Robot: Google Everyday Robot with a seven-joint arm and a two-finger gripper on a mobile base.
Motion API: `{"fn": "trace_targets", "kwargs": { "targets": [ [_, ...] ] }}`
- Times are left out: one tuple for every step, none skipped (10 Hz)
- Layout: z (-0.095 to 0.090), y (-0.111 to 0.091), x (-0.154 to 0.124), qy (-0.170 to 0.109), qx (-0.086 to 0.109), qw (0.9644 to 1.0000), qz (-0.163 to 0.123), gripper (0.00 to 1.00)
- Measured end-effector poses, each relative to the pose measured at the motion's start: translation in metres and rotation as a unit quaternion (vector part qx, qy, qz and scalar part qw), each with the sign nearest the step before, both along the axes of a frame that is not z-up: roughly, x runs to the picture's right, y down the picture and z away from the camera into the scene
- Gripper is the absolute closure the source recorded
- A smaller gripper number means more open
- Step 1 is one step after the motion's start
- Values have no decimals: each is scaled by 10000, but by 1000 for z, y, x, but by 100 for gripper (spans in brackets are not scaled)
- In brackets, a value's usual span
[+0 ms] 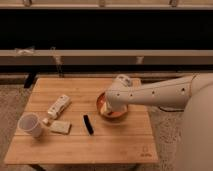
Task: Knock the eraser over
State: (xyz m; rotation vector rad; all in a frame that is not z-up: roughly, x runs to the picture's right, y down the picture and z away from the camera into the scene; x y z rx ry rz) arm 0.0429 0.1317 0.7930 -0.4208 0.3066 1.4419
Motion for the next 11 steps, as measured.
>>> {"fn": "trace_targets", "kwargs": {
  "targets": [
    [-7,6,-6,-73,-3,10000,-33,20],
    [-11,9,-11,-142,-3,9999,-50,20],
    [-14,10,-18,-234,-3,9997,-92,20],
    [-15,9,-30,-354,-3,9993,-137,20],
    [-16,9,-42,-463,-10,9987,-191,20],
    [-17,10,-51,-551,-28,9982,-243,20],
    [-18,11,-60,-640,-50,9975,-283,20],
    [-19,12,-67,-702,-71,9970,-312,20],
    [-23,13,-74,-764,-98,9964,-341,20],
    [-29,16,-79,-825,-130,9958,-380,20],
    [-35,18,-83,-882,-145,9951,-411,20]
  ]
}}
